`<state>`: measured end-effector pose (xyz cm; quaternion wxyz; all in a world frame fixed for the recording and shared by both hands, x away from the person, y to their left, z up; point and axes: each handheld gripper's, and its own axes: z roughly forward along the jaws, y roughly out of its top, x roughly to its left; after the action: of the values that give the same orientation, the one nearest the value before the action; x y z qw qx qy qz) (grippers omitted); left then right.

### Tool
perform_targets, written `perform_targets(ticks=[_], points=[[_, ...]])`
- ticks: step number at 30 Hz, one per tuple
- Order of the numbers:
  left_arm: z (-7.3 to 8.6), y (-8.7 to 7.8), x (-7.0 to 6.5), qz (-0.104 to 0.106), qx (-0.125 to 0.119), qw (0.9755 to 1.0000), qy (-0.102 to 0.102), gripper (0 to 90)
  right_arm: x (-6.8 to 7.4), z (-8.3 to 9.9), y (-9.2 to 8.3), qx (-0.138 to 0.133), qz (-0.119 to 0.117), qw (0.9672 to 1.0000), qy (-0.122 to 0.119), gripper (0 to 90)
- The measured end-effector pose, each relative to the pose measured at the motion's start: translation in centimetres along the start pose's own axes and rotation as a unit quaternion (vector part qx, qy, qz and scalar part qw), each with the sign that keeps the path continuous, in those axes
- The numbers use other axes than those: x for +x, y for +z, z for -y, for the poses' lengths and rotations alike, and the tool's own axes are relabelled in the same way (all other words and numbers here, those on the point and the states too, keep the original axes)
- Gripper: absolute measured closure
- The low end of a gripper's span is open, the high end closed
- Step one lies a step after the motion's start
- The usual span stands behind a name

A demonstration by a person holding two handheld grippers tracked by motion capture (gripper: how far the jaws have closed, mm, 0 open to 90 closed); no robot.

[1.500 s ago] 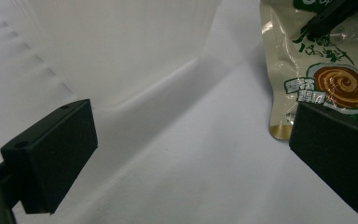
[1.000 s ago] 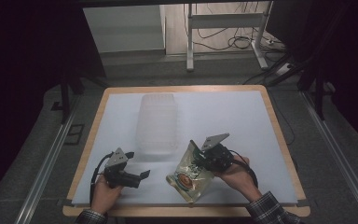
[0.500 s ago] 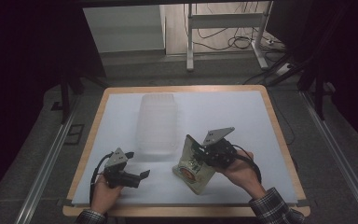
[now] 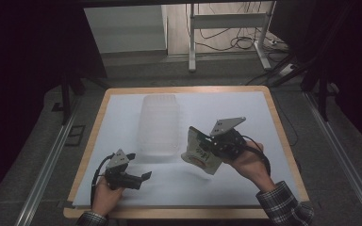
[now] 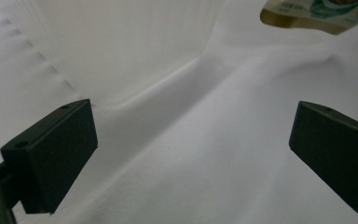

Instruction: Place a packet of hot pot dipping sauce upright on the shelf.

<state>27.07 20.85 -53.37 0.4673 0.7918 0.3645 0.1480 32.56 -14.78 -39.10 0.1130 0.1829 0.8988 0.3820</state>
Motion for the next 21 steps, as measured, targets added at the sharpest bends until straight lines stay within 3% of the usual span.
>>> perform_targets(ticks=[9,21], points=[[0.0,0.0,0.0,0.001,0.001,1.0,0.001,1.0,-2.0,-0.8,-0.3,-0.006,0.016,0.9998,0.007,89.7],[0.0,0.0,0.1,0.001,0.002,1.0,0.002,1.0,-4.0,-2.3,-0.1,-0.023,0.018,0.9995,0.01,89.7]])
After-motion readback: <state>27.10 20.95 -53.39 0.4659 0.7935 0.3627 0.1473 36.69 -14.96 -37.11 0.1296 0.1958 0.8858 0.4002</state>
